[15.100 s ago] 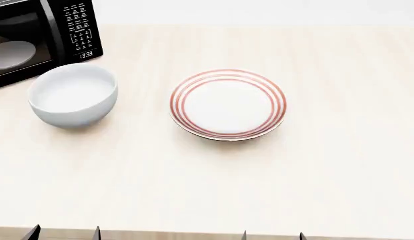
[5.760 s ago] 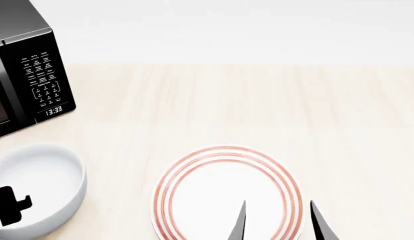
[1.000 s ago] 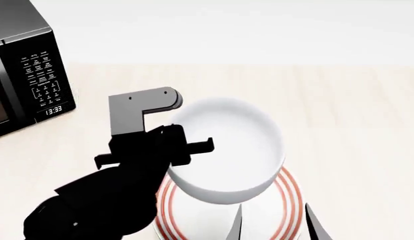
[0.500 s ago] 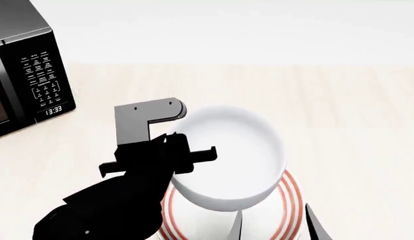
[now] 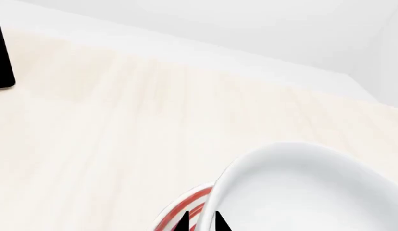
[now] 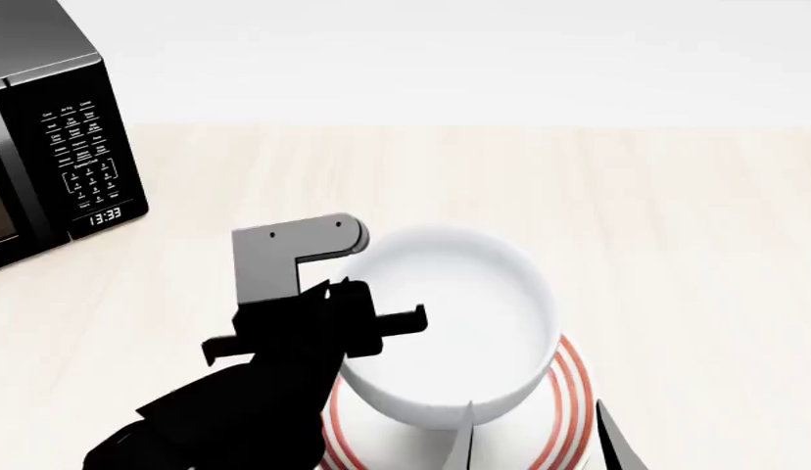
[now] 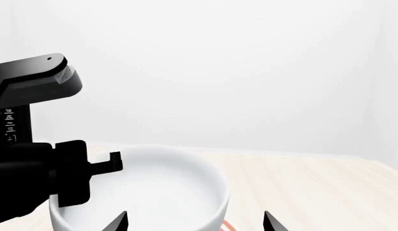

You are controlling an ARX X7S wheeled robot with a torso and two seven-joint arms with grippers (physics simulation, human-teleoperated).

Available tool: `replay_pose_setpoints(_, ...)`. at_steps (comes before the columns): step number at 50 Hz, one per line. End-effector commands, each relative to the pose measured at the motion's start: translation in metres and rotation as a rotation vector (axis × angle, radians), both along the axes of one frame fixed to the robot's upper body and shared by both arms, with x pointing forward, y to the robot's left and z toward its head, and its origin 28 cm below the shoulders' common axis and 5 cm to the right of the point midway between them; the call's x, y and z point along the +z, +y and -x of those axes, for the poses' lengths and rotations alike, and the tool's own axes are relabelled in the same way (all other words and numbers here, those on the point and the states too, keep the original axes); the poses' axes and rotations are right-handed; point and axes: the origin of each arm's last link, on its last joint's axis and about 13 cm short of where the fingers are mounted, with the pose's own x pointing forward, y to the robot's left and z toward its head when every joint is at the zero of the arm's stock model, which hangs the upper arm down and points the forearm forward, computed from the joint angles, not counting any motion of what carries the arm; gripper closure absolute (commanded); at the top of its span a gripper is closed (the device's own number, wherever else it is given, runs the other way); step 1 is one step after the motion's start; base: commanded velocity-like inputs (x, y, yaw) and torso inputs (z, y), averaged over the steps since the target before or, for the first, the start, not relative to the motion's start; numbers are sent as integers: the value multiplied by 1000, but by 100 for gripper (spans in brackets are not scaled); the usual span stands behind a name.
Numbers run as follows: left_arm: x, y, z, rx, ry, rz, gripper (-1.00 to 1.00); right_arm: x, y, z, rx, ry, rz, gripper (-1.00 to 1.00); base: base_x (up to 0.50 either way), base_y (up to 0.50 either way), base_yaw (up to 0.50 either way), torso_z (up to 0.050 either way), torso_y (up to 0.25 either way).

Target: Pick up the white bowl and put it on the plate.

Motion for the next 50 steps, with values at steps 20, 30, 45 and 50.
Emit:
replay_pose_setpoints(20,-15,-6,-4,-16,-22,33,100,2,0,-1,-9,-20,1,-100,0,0,0,0,1)
replay_pose_setpoints(30,-22,-5,-4,-18,-25,29,100,2,-1,-1,-9,-21,0,-100,0,0,0,0,0)
replay_pose_setpoints(45,-19,-10,-2,-39,-36,43,100,3,-1,-2,-11,-24,-4,-100,0,0,0,1,1)
replay_pose_setpoints(50,-22,-10,-1,-44,-34,52,100,3,-1,-2,-11,-23,-4,-100,0,0,0,0,2)
